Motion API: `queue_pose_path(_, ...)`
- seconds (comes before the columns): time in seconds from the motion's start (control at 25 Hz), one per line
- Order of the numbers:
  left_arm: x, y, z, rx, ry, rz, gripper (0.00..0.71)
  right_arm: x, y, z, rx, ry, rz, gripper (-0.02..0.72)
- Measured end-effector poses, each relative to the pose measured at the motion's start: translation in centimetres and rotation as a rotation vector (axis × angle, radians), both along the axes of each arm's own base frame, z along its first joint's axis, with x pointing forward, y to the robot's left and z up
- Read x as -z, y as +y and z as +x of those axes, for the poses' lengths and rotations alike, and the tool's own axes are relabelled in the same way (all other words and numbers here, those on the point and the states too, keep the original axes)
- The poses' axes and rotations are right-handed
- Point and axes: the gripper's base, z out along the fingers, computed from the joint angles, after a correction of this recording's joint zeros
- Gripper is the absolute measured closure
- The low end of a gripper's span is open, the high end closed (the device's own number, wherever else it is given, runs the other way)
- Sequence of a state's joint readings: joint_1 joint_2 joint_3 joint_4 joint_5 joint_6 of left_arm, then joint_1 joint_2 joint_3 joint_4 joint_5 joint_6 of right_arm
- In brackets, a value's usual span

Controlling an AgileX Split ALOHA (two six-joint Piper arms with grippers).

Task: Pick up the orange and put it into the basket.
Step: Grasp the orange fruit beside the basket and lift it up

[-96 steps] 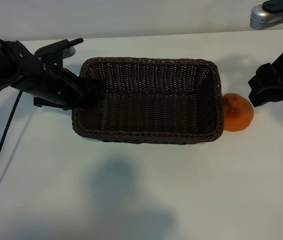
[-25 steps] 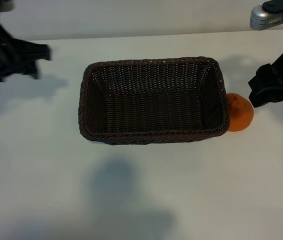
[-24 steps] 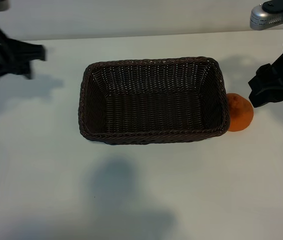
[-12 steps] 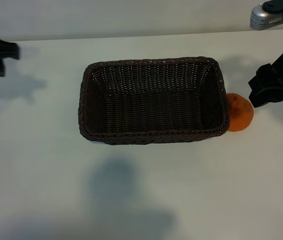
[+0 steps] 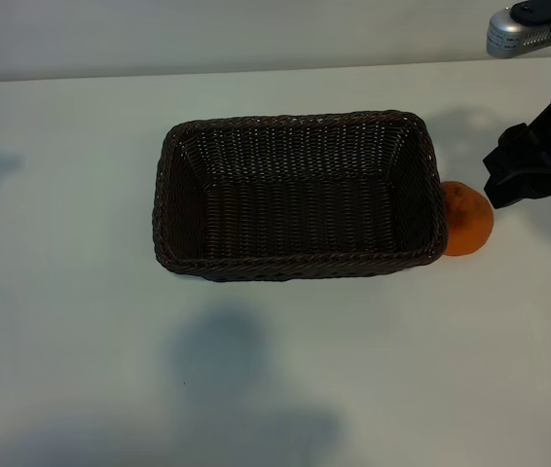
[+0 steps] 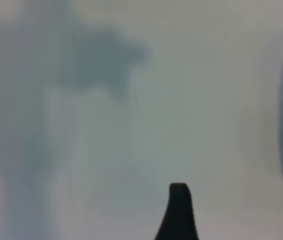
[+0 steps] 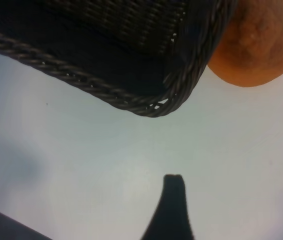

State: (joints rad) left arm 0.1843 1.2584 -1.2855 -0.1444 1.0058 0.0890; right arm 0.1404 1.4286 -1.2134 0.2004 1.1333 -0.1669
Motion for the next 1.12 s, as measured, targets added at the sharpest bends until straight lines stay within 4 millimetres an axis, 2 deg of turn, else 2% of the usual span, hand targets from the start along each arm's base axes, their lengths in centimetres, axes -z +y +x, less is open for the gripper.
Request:
queue_pose_path(0.24,-2.5,-1.2,-2.8,0.048,-0.107,-0.035,0.114,0.0,0.0,0.0,0.0,-0.001,0.001,0.108)
queue_pose_path(0.44,-4.6,-3.1,-6.3,0.129,-0.18,-0.025,0.114,0.0,0.0,0.0,0.001,-0.002,0.001,0.108)
queue_pose_path(0.52,-5.6,-3.6,-8.6,0.154,-0.234,-0.014,0.115,0.0,0.0,0.0,0.001,-0.003,0.001,0.108)
queue_pose_path(0.72,-8.3,-4.4,-15.9,0.171,-0.455,0.033,0.115,0.0,0.0,0.0,0.001,-0.003,0.002,0.108)
queue_pose_path(0.84,-7.6,-4.8,-19.6,0.171,-0.539,0.049,0.116,0.0,0.0,0.0,0.001,-0.003,0.002,0.108)
queue_pose_path(1.12,-1.9,-5.3,-25.3,0.161,-0.646,0.059,0.128,0.0,0.0,0.0,0.001,-0.003,0.002,0.108)
